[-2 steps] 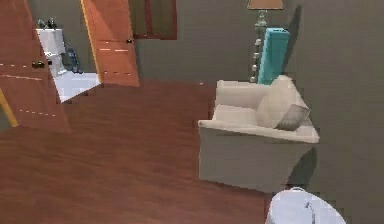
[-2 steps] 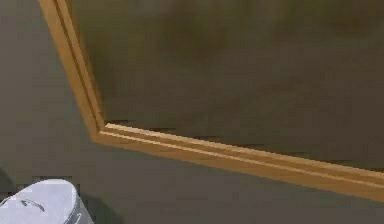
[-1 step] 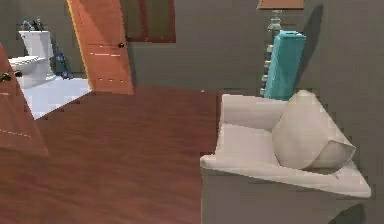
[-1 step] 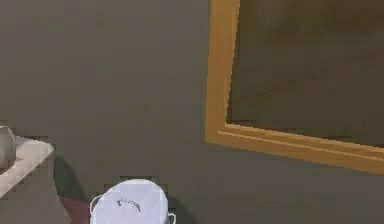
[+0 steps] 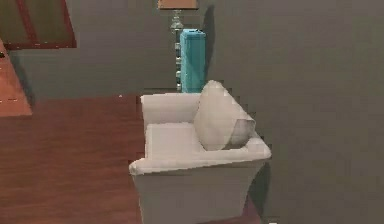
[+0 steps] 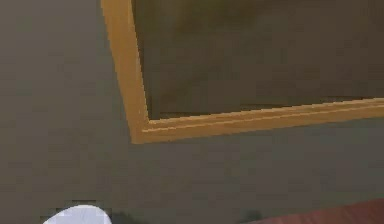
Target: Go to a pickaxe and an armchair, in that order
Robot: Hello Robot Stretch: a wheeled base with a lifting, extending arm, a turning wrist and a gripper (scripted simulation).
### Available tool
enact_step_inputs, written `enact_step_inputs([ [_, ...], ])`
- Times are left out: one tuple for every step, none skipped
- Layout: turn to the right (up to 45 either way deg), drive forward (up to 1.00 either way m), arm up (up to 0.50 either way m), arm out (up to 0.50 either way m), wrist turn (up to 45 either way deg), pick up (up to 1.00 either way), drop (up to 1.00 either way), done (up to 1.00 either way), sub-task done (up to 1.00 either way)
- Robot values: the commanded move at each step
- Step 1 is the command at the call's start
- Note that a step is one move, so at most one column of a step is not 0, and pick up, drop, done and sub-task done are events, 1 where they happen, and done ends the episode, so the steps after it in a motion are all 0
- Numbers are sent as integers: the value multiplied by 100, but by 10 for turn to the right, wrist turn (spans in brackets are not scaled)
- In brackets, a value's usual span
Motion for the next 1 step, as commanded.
enact_step_inputs([
  [0, 0, 0, 0, 0, 0, 0, 100, 0],
])
